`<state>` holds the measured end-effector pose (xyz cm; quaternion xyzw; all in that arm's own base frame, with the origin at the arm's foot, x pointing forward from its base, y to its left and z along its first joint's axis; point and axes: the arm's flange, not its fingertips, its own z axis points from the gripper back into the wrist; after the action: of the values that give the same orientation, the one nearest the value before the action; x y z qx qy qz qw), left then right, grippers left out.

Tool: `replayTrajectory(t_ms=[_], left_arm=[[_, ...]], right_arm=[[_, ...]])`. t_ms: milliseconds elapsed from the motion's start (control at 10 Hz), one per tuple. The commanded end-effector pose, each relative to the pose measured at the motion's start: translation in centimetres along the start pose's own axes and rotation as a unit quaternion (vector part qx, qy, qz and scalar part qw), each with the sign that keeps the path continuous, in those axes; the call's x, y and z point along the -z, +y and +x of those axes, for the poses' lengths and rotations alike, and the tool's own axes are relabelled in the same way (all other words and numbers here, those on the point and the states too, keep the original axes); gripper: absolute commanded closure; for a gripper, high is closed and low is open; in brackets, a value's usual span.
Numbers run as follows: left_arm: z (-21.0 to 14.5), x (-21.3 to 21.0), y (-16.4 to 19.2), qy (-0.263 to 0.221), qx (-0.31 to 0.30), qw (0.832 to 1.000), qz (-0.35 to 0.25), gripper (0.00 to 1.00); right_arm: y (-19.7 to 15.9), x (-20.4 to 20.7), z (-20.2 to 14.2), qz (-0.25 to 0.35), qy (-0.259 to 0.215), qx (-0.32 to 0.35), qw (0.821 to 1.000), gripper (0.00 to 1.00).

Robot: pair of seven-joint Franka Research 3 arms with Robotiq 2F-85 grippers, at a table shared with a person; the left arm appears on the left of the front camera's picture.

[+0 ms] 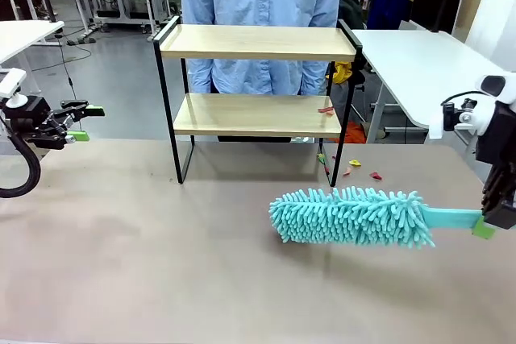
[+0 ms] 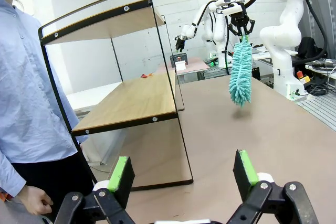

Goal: Clean the shelf.
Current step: Hand the Duster back to the human.

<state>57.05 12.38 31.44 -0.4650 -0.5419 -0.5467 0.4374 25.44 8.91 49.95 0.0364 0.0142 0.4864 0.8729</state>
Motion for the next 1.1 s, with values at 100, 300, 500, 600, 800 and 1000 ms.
replayTrajectory(t_ms=[100,300,500,600,800,1000], left_arm=[[0.33,0.09,-0.06,-0.001,0.001,1.0,-0.001,0.0],[0.33,0.09,-0.06,-0.001,0.001,1.0,-0.001,0.0],[0.33,0.09,-0.06,-0.001,0.001,1.0,-0.001,0.0],[0.33,0.09,-0.06,-0.001,0.001,1.0,-0.001,0.0],[0.33,0.09,-0.06,-0.001,0.001,1.0,-0.001,0.0],[0.33,0.09,-0.06,-0.001,0.001,1.0,-0.001,0.0]], right_arm=[[0.15,0.0,0.13,-0.003,0.003,0.001,1.0,0.87],[0.15,0.0,0.13,-0.003,0.003,0.001,1.0,0.87],[0.15,0.0,0.13,-0.003,0.003,0.001,1.0,0.87],[0.15,0.0,0.13,-0.003,0.003,0.001,1.0,0.87],[0.15,0.0,0.13,-0.003,0.003,0.001,1.0,0.87],[0.15,0.0,0.13,-0.003,0.003,0.001,1.0,0.87]])
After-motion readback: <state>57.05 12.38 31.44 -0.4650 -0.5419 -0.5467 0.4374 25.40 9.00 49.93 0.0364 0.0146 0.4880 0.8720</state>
